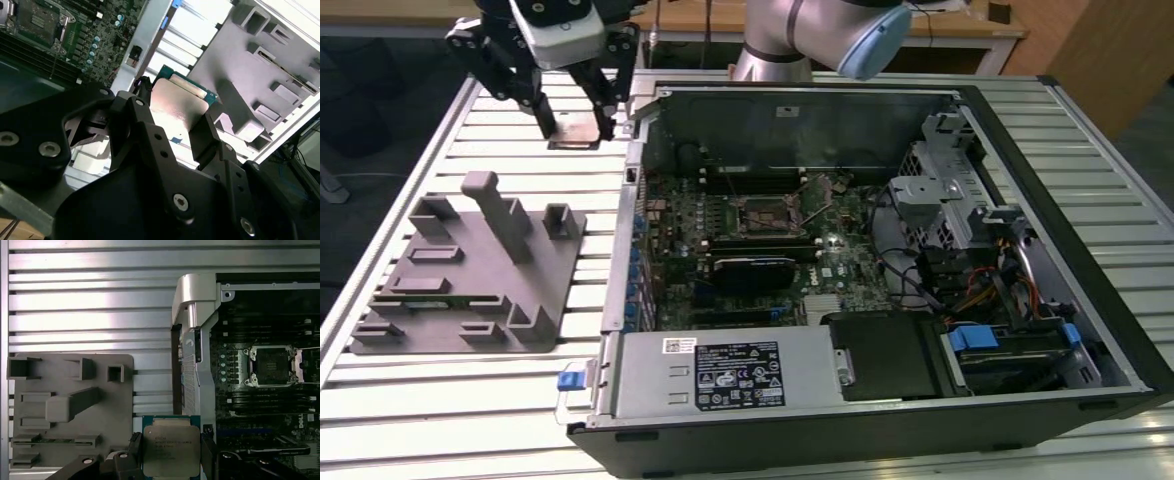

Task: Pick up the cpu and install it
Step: 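Pick up the cpu and move it towards the insertion slot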

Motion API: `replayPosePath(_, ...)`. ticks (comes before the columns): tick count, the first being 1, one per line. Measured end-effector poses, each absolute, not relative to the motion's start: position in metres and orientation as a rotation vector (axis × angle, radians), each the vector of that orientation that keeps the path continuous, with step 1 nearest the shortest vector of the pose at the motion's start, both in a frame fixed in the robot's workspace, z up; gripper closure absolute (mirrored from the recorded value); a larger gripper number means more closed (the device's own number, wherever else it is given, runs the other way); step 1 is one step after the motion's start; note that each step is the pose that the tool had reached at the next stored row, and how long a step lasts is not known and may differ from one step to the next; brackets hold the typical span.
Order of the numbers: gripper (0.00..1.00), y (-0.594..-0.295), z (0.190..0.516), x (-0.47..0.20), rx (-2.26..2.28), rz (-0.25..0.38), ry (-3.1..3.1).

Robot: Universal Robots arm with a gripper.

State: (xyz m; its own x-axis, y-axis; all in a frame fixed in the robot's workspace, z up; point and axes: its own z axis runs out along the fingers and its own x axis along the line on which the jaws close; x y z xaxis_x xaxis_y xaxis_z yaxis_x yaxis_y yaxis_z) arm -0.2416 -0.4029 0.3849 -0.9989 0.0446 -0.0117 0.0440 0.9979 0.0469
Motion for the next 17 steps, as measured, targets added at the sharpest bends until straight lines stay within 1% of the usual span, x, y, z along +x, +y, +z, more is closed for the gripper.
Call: replayPosePath(17,0.45,-0.401,0.384,-0.186,0.069,0.073,3.129)
